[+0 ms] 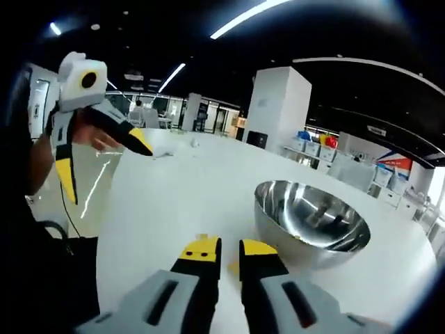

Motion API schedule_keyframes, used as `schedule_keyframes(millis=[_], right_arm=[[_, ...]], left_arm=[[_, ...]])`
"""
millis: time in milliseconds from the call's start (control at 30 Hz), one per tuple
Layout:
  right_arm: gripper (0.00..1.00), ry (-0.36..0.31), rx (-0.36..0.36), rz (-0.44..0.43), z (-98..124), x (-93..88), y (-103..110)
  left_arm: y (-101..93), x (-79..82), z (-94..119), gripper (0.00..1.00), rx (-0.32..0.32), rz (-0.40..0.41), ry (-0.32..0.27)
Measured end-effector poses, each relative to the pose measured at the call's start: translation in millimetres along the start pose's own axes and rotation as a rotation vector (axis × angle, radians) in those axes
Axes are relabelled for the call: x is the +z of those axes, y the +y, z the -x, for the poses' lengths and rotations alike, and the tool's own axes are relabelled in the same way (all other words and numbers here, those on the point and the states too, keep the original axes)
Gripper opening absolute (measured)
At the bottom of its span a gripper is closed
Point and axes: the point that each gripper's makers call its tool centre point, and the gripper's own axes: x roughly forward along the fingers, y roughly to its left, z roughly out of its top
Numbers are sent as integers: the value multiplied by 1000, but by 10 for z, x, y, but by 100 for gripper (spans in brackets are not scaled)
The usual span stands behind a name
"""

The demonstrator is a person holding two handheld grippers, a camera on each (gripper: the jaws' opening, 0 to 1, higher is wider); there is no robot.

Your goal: Pick up the QQ candy scattered on the table and place it into the stainless steel bowl on the table

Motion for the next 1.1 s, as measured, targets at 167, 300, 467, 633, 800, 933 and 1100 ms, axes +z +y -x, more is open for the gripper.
schedule_keyframes(millis=[167, 300, 467, 633, 800, 933, 1100], right_arm=[[9, 38, -34, -42, -150, -195, -169], [9, 60, -53, -69, -264, -297, -259], [9, 79, -49, -69, -339, -377, -229], [8, 81, -40, -96, -340, -414, -208], [5, 81, -38, -103, -340, -443, -170], [5, 77, -44, -110, -346, -447, -181], [3, 73, -50, -95, -346, -455, -180]], left_arm=[[-45, 3, -25, 75, -15, -1, 1], [-41, 1, -32, 74, -12, -5, 6], [-67, 10, -47, 74, -22, -8, 3], [-75, 3, -55, 74, -30, -10, 0], [-62, -16, -69, 74, -30, -7, 5], [-75, -4, -63, 74, -36, -9, -6], [-60, -65, -106, 74, -34, -3, 9]])
